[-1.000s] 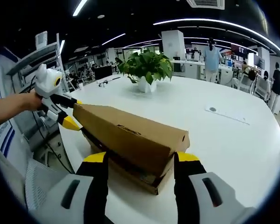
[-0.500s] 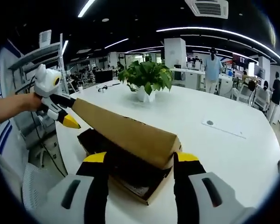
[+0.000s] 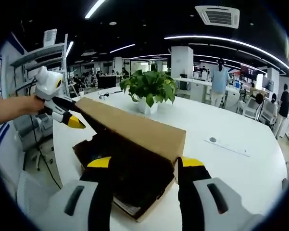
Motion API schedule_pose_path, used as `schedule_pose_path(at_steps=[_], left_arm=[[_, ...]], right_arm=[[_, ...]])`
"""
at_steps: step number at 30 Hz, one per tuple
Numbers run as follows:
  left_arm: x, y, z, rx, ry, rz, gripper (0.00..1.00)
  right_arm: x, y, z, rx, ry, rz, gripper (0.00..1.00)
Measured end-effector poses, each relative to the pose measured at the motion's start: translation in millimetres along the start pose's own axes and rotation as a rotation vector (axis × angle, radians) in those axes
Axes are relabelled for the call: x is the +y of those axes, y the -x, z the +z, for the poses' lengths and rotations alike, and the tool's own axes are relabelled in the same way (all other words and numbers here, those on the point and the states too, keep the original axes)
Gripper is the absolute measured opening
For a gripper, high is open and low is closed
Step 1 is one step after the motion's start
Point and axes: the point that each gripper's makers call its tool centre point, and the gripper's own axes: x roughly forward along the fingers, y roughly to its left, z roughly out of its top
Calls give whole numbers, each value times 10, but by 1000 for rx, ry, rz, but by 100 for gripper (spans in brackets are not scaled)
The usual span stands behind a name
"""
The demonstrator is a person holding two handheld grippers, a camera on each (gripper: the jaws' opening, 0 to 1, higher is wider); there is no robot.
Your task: Operate the shoe box by opening the lid, removing the specified soft item, and placing it in the target area until the item is outside and the box remains undamaged.
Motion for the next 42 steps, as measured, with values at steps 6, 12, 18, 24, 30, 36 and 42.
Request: schedule_pose_path(at_steps=[6,12,18,24,30,36,42], left_arm=[[146,-80,87,-15,10,42,37],[251,-159,172,-34,48,73,32],[362,-227,213,-57,62,98,27],[453,-299,252,-61,62,111,23],[536,-360,290,-63,65,127,18],[600,-418,320,-67,68,137,13],[643,-516,365,-63,56,148,11]], right_arm=[[-81,-63,73,-10,13,2,49],[-187,-135,151,-19,30,-6,45],[-321,-200,204,-29,26,-20,38],[-416,-263,247,-31,25,-28,34],[-471,-306,274,-33,15,-37,32],[-490,-308,277,-31,2,-46,30],[-516,-294,250,-31,28,-55,30]])
